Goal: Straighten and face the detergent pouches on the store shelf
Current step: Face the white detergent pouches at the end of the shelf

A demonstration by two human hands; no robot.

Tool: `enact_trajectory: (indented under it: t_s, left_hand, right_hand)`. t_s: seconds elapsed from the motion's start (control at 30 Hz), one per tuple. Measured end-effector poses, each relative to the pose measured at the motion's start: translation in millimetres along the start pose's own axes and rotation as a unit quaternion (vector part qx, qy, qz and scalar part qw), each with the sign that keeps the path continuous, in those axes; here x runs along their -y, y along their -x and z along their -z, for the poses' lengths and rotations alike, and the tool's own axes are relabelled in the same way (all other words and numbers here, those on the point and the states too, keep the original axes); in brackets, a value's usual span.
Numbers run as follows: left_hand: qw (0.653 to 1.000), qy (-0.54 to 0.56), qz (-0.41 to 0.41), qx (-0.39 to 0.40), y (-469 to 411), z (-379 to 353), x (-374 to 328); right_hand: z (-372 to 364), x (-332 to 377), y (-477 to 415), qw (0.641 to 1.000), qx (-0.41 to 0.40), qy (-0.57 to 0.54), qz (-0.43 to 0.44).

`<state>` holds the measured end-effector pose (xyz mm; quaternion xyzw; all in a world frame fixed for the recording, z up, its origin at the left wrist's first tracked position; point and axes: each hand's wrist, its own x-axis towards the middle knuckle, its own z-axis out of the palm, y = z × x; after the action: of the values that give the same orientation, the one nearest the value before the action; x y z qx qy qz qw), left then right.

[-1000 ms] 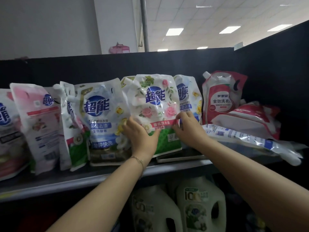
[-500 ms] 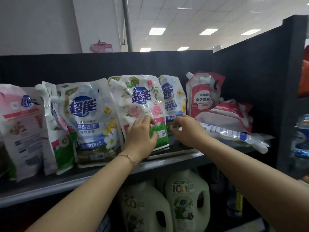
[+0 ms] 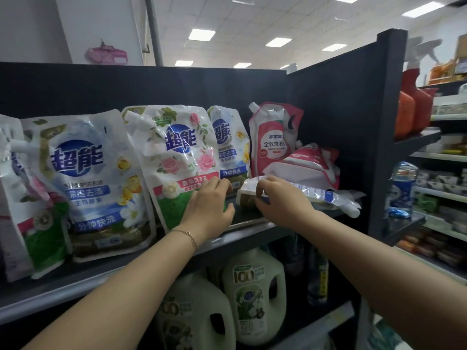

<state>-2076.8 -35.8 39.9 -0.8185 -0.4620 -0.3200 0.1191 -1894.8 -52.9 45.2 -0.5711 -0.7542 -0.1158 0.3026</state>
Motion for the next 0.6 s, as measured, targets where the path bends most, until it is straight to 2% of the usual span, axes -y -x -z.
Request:
enact_trajectory:
  t_s: [0.13, 0.27, 0.43, 0.6]
  left_hand:
    - [1.000, 0.014, -0.004, 0.018, -4.6, -10.7, -8.0]
    - [0.999, 0.036, -0.008, 0.039, -15.6, -20.6, -24.8]
    - [0.996, 0.039, -0.047, 0.060, -45.7, -33.1, -60.5]
    - [0.988, -0.045, -0.046, 0.140, -72.3, -52.3, -92.3]
  right_hand:
    - [-1.6, -16.3, 6.5, 1.000, -0.014, 0.025, -0.005]
    - [-4.5, -29.4, 16.4, 0.997, -0.032, 0.066, 0.025]
    - [12.8, -65.3, 16.3, 0.991, -0.016, 0.126, 0.034]
    - [22.8, -85.4, 12.1, 0.993, 0.028, 0.087, 0.078]
